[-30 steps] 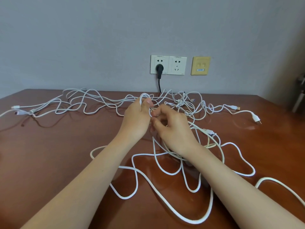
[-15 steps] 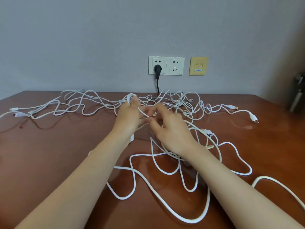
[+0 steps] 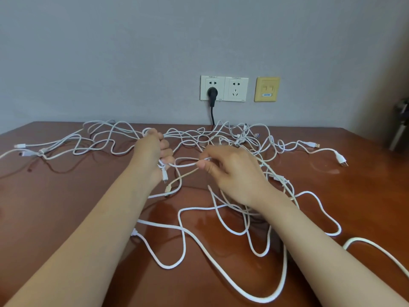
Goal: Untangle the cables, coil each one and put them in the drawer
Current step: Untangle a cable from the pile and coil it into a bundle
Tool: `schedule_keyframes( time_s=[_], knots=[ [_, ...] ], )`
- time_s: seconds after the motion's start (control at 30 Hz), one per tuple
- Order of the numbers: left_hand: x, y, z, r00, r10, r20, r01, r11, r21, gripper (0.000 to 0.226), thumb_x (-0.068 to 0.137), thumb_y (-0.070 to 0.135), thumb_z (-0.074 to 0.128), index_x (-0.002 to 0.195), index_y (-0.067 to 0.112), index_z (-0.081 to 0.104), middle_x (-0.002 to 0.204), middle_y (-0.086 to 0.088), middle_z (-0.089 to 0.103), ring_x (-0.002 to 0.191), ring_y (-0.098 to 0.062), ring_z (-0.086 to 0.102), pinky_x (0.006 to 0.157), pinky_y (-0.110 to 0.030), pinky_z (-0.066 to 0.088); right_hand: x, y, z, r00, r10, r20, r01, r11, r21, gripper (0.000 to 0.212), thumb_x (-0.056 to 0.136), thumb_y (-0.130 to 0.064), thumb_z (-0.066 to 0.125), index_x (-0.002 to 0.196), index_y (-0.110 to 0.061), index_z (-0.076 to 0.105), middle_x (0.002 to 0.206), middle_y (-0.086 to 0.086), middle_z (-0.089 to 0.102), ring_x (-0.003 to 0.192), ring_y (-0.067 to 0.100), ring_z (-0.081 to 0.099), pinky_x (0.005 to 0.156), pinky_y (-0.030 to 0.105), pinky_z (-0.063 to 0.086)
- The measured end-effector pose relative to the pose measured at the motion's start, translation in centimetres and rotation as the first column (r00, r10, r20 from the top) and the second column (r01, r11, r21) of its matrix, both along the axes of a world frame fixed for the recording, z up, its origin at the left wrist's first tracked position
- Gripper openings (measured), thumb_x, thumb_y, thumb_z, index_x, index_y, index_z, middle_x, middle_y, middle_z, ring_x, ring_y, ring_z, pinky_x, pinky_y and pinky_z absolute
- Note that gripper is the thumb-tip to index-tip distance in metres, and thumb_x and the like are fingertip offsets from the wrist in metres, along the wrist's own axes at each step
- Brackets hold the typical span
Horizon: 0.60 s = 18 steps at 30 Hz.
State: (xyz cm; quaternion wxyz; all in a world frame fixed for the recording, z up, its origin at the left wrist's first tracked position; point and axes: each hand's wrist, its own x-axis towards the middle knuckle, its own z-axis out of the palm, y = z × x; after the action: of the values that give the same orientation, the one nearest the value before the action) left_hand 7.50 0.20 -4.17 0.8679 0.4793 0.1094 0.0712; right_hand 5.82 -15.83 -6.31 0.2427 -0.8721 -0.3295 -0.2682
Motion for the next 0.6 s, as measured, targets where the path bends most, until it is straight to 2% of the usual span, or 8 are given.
schedule_keyframes(
  time_s=[0.07, 0.13, 0.2, 0.3, 0.37, 0.4, 0.5, 0.6],
  knots=[
    [-0.1, -0.5, -0.2, 1.0, 0.003, 0.006, -0.004, 0.991, 0.133, 0.037, 0.103, 0.03, 0.024, 0.069, 0.018, 0.032, 0.04, 0.006, 0.023, 0.024, -0.004, 0.016, 0.029, -0.01, 0.012, 0.3, 0.1, -0.1, 0.992, 0.042, 0.119, -0.041, 0.999, -0.009, 0.02, 0.086, -0.03, 0.056, 0.081, -0.014, 0.065, 0.065, -0.013, 0.044, 0.063, 0.015, 0.044, 0.066, 0.028, 0.027],
    [-0.3, -0.8, -0.3, 1.0, -0.008, 0.013, 0.005, 0.971, 0.24, 0.04, 0.102, 0.04, 0.025, 0.07, 0.018, 0.033, 0.05, 0.004, 0.021, 0.026, -0.004, 0.016, 0.03, -0.01, 0.013, 0.4, 0.3, -0.4, 0.983, 0.063, 0.174, -0.062, 0.998, -0.007, 0.016, 0.084, -0.028, 0.058, 0.079, -0.015, 0.066, 0.065, -0.008, 0.054, 0.064, 0.018, 0.051, 0.065, 0.031, 0.032],
    [-0.5, -1.1, -0.4, 0.999, -0.042, -0.016, 0.045, 0.955, 0.293, 0.045, 0.099, 0.05, 0.023, 0.07, 0.017, 0.034, 0.047, 0.004, 0.023, 0.026, -0.005, 0.017, 0.032, -0.008, 0.014, 0.2, 0.5, -0.3, 0.986, 0.122, 0.111, -0.128, 0.991, 0.047, 0.017, 0.085, -0.029, 0.058, 0.081, -0.016, 0.068, 0.073, -0.005, 0.063, 0.07, 0.015, 0.055, 0.064, 0.034, 0.042],
    [-0.7, -2.0, -0.4, 0.996, -0.05, -0.078, 0.075, 0.925, 0.373, 0.056, 0.095, 0.059, 0.019, 0.07, 0.015, 0.042, 0.044, 0.004, 0.035, 0.027, -0.006, 0.029, 0.034, -0.011, 0.023, -0.3, 1.0, -0.2, 0.971, 0.241, 0.004, -0.238, 0.955, 0.179, 0.013, 0.086, -0.026, 0.06, 0.083, -0.018, 0.07, 0.084, -0.016, 0.063, 0.081, 0.009, 0.058, 0.073, 0.031, 0.047],
    [-0.9, -2.7, -0.3, 0.994, -0.025, -0.106, 0.069, 0.897, 0.436, 0.061, 0.094, 0.061, 0.018, 0.069, 0.014, 0.049, 0.055, 0.001, 0.049, 0.044, -0.011, 0.046, 0.046, -0.02, 0.036, -0.3, 1.3, -0.3, 0.963, 0.27, -0.019, -0.261, 0.944, 0.2, 0.011, 0.086, -0.023, 0.061, 0.083, -0.017, 0.07, 0.082, -0.014, 0.065, 0.078, 0.004, 0.059, 0.072, 0.027, 0.045],
    [-1.0, -3.0, -0.3, 0.994, -0.02, -0.11, 0.069, 0.886, 0.458, 0.063, 0.093, 0.061, 0.017, 0.067, 0.014, 0.05, 0.056, 0.0, 0.051, 0.05, -0.014, 0.048, 0.049, -0.023, 0.037, -0.3, 1.3, -0.3, 0.964, 0.263, -0.044, -0.249, 0.946, 0.21, 0.01, 0.086, -0.023, 0.062, 0.082, -0.018, 0.07, 0.076, -0.015, 0.066, 0.073, 0.001, 0.058, 0.068, 0.024, 0.044],
    [-1.3, -3.7, -0.5, 0.985, -0.121, -0.126, 0.165, 0.882, 0.442, 0.07, 0.088, 0.068, 0.013, 0.052, 0.015, 0.04, 0.031, 0.004, 0.035, 0.029, -0.011, 0.031, 0.037, -0.01, 0.025, -0.2, 1.1, -0.4, 0.975, 0.179, -0.13, -0.138, 0.951, 0.276, 0.006, 0.085, -0.027, 0.065, 0.08, -0.025, 0.063, 0.056, -0.022, 0.052, 0.058, -0.001, 0.048, 0.057, 0.02, 0.031],
    [-1.7, -4.1, -0.8, 0.936, -0.324, -0.14, 0.352, 0.839, 0.414, 0.075, 0.079, 0.077, 0.003, 0.049, 0.018, 0.037, 0.032, 0.004, 0.027, 0.024, -0.006, 0.016, 0.04, -0.004, 0.017, 0.2, 0.8, -0.5, 0.981, 0.105, -0.164, -0.05, 0.95, 0.308, 0.013, 0.087, -0.024, 0.061, 0.083, -0.031, 0.051, 0.054, -0.018, 0.051, 0.056, 0.003, 0.048, 0.058, 0.027, 0.036]
  ],
)
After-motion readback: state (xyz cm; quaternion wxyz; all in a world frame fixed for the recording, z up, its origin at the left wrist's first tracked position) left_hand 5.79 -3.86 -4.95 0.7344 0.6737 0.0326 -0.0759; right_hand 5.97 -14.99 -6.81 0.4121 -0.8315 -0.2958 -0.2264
